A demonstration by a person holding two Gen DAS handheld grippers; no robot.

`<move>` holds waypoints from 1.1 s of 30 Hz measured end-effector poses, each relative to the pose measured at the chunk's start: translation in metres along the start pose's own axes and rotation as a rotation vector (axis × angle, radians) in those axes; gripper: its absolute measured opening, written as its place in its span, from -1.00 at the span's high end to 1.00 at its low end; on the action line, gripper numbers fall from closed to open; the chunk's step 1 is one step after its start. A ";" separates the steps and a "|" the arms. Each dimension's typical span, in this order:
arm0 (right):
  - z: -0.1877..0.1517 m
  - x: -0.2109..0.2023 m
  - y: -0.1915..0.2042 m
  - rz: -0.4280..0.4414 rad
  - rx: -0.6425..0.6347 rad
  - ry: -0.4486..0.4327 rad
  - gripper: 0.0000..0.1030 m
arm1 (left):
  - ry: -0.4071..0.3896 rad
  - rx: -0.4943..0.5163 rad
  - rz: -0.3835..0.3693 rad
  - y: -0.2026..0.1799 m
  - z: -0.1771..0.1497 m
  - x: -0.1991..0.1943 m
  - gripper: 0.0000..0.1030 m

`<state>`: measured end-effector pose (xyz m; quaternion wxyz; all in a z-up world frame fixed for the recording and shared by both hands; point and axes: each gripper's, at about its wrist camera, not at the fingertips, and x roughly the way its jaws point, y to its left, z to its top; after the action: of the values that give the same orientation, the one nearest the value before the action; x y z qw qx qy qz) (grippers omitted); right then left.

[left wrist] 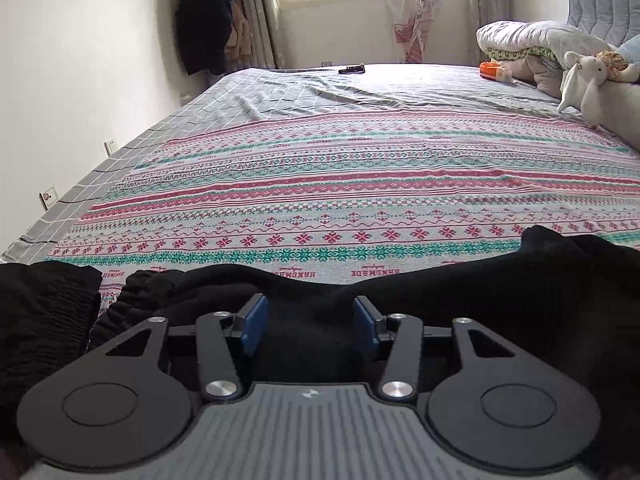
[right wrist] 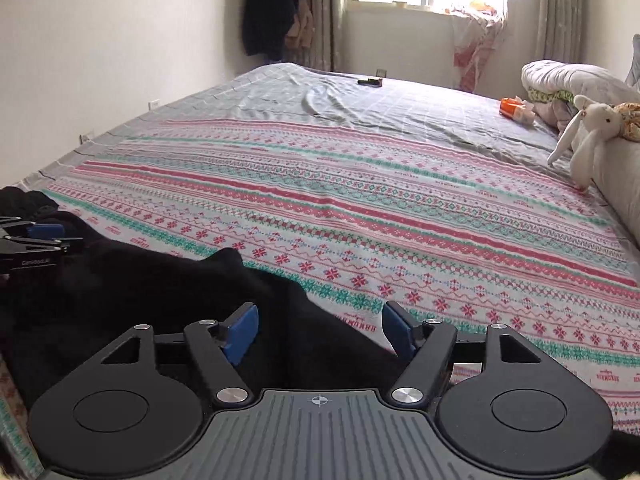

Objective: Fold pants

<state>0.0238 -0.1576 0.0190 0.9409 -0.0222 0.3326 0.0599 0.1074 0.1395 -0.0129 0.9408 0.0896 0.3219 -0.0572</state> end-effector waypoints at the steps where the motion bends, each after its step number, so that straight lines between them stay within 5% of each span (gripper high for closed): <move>1: -0.006 -0.007 0.002 0.018 -0.010 0.003 -0.35 | -0.001 -0.017 -0.011 0.000 -0.002 -0.007 -0.47; 8: -0.055 -0.053 0.037 0.145 -0.155 0.023 -0.35 | 0.005 -0.170 0.000 0.039 -0.021 -0.048 -0.75; 17: -0.091 -0.065 0.075 0.211 -0.264 0.069 -0.26 | 0.102 -0.490 0.051 0.107 -0.039 -0.063 -0.73; 20: -0.095 -0.062 0.075 0.234 -0.254 0.099 -0.11 | 0.140 -0.543 0.010 0.111 -0.041 -0.053 -0.42; 25: -0.099 -0.050 0.073 0.252 -0.235 0.163 0.44 | 0.211 -0.530 -0.018 0.100 -0.048 -0.037 0.49; 28: -0.101 -0.049 0.074 0.261 -0.245 0.181 0.94 | 0.187 -0.499 0.036 0.093 -0.044 -0.044 0.57; 33: -0.091 -0.063 0.065 0.344 -0.226 0.181 0.95 | 0.171 -0.462 0.117 0.091 -0.039 -0.052 0.57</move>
<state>-0.0899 -0.1065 -0.0128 0.8747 -0.0756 0.4057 0.2543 0.0579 0.2387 0.0008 0.9073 -0.1047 0.3992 0.0803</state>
